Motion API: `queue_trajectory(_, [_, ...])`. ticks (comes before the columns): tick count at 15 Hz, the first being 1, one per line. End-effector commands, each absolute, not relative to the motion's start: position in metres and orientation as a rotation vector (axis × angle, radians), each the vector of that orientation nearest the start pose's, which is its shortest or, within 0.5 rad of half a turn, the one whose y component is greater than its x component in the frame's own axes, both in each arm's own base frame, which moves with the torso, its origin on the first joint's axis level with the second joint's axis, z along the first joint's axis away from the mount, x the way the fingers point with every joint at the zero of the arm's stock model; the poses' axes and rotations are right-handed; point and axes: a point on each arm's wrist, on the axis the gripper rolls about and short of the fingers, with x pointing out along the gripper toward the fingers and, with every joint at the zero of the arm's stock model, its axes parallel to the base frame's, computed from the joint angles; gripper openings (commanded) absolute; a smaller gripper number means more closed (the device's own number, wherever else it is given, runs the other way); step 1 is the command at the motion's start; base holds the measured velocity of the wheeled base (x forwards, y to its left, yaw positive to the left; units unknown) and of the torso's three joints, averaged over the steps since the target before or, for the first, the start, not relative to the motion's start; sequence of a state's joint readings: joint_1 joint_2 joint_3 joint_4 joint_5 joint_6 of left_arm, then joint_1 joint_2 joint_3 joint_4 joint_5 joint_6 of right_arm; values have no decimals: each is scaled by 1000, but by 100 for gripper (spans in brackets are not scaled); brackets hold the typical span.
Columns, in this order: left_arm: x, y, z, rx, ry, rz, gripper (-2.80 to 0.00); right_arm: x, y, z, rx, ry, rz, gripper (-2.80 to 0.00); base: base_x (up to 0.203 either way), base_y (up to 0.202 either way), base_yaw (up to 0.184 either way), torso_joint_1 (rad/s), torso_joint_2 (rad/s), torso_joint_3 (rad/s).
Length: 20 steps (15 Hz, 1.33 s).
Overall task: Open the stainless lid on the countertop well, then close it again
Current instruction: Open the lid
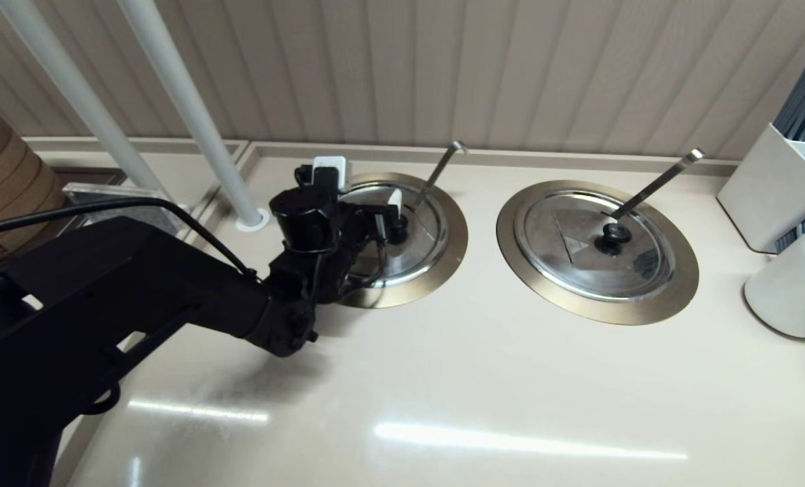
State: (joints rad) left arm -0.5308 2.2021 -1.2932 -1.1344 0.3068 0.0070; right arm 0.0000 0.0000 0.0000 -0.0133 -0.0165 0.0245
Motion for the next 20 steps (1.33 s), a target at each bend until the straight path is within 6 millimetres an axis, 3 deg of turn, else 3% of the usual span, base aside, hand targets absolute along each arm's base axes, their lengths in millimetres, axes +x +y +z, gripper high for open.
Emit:
queue_trajectory(1, [390,-233,146,-69,-171,-241,0,-22,0,76,25,-9,-17,-280,0,0,0,0,0,0])
queue_trajectory(10, [398,-253,123,-54,-158,-262,0,-22,0,76,25,-9,-17,-280,0,0,0,0,0,0])
queue_trajectory(20, [405,-230,138,16,-210,-198,0,-22,0,76,25,-9,-17,-280,0,0,0,0,0,0])
